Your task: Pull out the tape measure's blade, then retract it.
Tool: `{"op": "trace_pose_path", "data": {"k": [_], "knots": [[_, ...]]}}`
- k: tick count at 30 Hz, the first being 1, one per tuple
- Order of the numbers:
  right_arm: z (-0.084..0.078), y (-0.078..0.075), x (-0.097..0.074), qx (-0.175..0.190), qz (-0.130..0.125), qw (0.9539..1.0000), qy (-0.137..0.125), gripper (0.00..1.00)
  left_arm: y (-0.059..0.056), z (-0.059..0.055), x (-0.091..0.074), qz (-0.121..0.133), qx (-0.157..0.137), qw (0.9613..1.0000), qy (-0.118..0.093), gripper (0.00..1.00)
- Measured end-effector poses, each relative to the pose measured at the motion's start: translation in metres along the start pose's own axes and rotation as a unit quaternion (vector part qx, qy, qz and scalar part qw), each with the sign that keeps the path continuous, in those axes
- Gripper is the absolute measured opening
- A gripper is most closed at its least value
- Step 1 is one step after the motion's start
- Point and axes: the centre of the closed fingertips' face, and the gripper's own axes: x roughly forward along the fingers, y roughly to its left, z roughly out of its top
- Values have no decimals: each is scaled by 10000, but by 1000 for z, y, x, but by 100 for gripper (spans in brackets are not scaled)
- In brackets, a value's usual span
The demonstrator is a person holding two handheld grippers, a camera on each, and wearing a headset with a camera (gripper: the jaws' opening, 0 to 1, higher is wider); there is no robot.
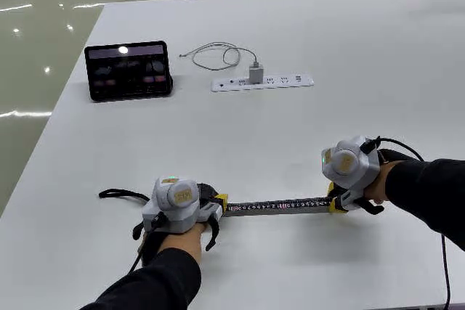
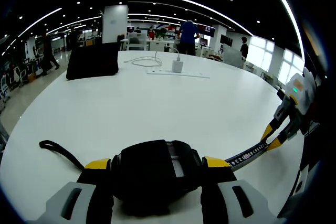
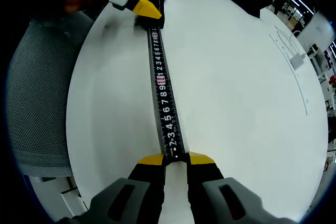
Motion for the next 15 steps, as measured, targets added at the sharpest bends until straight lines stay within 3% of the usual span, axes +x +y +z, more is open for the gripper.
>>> {"op": "trace_pose_path", "data": {"k": [15], "knots": [[9, 0, 1, 78, 2, 9999, -98, 11, 0, 0, 0, -11, -47, 10000, 12, 64]]}}
